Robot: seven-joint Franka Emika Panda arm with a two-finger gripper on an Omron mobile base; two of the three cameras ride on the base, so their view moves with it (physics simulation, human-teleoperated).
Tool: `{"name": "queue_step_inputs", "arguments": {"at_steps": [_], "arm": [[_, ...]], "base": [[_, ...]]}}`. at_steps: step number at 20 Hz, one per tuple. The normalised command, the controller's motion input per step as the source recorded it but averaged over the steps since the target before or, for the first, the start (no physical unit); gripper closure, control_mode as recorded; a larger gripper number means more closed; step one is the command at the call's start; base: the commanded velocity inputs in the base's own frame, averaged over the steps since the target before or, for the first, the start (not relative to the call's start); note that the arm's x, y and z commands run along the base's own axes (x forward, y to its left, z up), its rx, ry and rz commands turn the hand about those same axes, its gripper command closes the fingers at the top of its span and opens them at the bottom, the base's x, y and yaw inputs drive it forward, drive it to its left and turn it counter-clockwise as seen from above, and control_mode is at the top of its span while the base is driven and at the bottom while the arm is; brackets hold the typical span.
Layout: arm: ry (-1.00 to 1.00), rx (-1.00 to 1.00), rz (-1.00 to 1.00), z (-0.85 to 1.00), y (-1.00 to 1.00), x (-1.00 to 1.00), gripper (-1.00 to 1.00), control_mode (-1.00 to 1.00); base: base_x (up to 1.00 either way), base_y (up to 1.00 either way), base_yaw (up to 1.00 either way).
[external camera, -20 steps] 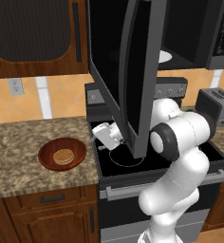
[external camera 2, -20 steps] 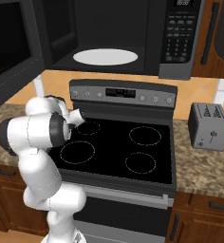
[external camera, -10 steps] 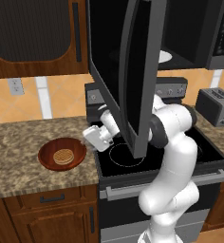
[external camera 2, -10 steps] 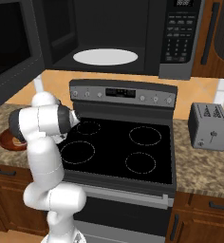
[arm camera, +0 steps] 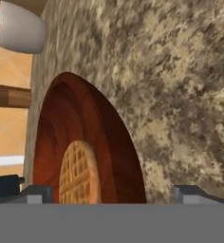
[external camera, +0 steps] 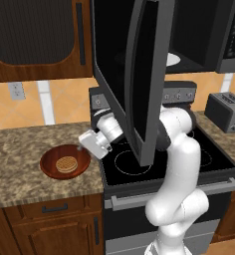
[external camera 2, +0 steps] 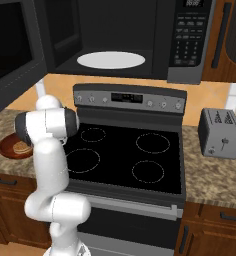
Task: Open the microwave, place the bowl with waffle inside the microwave, then close the microwave door and turn it on.
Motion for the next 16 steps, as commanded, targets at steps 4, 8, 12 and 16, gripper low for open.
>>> {"name": "queue_step_inputs", "arguments": {"at_steps": [4, 8, 12, 16], "arm": [[0.11, 0.0, 0.03, -0.39, 0.29, 0.11, -1.0, -1.0], [0.18, 0.0, 0.0, -0.27, 0.17, 0.09, 1.0, -1.0], [0.02, 0.0, 0.0, 0.0, 0.0, 0.0, 1.0, -1.0], [0.0, 0.0, 0.0, 0.0, 0.0, 0.0, 1.0, -1.0]], "base": [[0.0, 0.0, 0.0], [0.0, 0.0, 0.0], [0.0, 0.0, 0.0], [0.0, 0.0, 0.0]]}}
